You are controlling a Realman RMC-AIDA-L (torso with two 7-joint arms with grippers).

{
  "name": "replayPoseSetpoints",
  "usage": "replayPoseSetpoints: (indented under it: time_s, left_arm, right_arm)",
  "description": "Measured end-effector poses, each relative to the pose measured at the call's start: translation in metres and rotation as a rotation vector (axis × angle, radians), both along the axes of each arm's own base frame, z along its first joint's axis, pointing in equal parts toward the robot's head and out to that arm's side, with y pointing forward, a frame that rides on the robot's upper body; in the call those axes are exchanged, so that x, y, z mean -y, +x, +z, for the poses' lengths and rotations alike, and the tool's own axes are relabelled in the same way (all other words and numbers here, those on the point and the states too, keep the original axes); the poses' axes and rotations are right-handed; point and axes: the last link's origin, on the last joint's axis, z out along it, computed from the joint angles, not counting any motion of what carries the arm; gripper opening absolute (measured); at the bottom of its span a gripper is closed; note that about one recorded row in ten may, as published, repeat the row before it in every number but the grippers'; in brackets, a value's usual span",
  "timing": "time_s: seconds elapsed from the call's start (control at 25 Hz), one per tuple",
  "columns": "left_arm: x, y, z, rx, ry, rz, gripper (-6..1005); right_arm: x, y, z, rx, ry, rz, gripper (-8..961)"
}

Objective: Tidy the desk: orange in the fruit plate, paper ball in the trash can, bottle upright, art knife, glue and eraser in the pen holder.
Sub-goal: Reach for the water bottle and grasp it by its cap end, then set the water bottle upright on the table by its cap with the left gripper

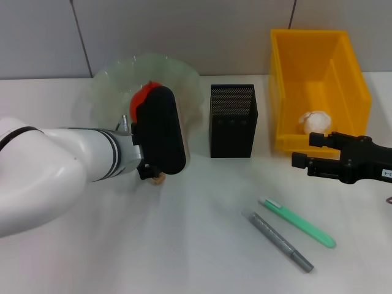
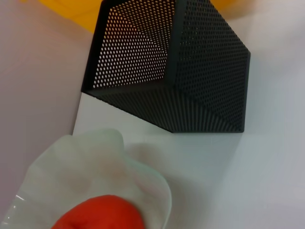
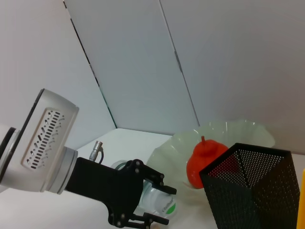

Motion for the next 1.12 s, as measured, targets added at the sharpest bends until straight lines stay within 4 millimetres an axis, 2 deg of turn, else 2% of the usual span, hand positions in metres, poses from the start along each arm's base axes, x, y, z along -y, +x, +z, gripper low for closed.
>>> replayPoseSetpoints:
  time_s: [0.68, 1.12]
  left_arm:
    - [0.000, -0.001, 0.004, -0.023, -0.002, -0.056, 487]
    - [0.015, 0.002, 0.020, -0.083, -0.051, -0.061, 517]
  right_arm:
    - [-0.001, 0.001, 0.000, 0.003, 0.005, -0.004, 838]
    - [-0.005, -0.001, -0.001, 0.004, 0.008, -0.008, 839]
